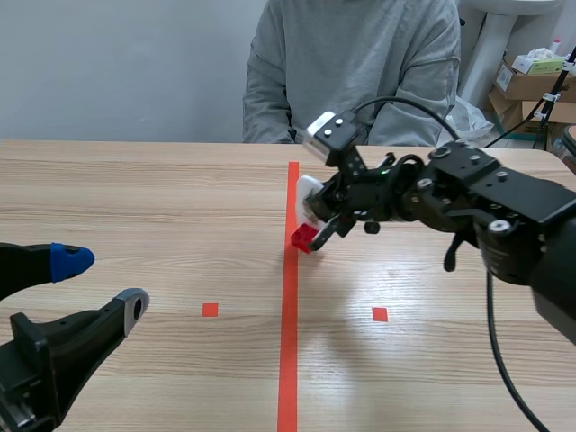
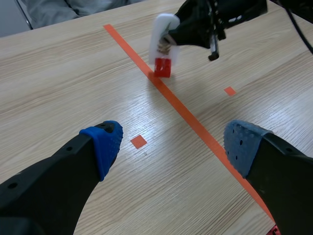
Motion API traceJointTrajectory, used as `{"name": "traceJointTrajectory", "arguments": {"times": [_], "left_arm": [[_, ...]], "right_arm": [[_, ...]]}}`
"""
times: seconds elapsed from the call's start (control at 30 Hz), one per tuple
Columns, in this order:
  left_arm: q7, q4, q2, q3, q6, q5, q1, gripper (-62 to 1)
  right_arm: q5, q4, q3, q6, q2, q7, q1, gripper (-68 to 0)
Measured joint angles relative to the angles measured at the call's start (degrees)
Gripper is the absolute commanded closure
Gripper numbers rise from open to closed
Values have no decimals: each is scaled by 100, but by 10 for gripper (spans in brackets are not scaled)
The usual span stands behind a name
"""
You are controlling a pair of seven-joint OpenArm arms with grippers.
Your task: Do the leaf sorting experiment
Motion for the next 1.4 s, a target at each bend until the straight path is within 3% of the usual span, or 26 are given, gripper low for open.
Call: {"name": "traceJointTrajectory", "arguments": {"times": [0.2, 0.33, 0.43, 0.5, 0.73, 0.93, 1.13, 1.2, 1.4], "left_arm": [[-2, 0, 0, 0, 0, 0, -2, -454], [0, 0, 0, 0, 0, 0, -2, -454], [52, 0, 0, 0, 0, 0, -2, -454], [87, 0, 0, 0, 0, 0, -2, -454], [90, 0, 0, 0, 0, 0, -2, -454], [87, 0, 0, 0, 0, 0, -2, -454], [90, 0, 0, 0, 0, 0, -2, -454], [96, 0, 0, 0, 0, 0, -2, -454], [107, 0, 0, 0, 0, 0, -2, -454]], "right_arm": [[555, 1036, 1554, -94, 688, -855, -811, -19], [721, 1147, 2636, -483, 929, -1196, -1172, -19], [721, 1091, 3329, -1121, 990, -1073, -1355, -19], [671, 970, 3668, -1130, 994, -984, -1381, -19], [468, -348, 3486, -1086, 916, -367, -909, -19], [463, -1421, 3486, -1088, 894, -166, -111, -19], [376, -1620, 3484, -1182, 879, -94, 323, -20], [354, -1620, 3484, -1292, 835, -133, 291, -20], [332, -1620, 3477, -1255, 656, -114, -55, -20]]}}
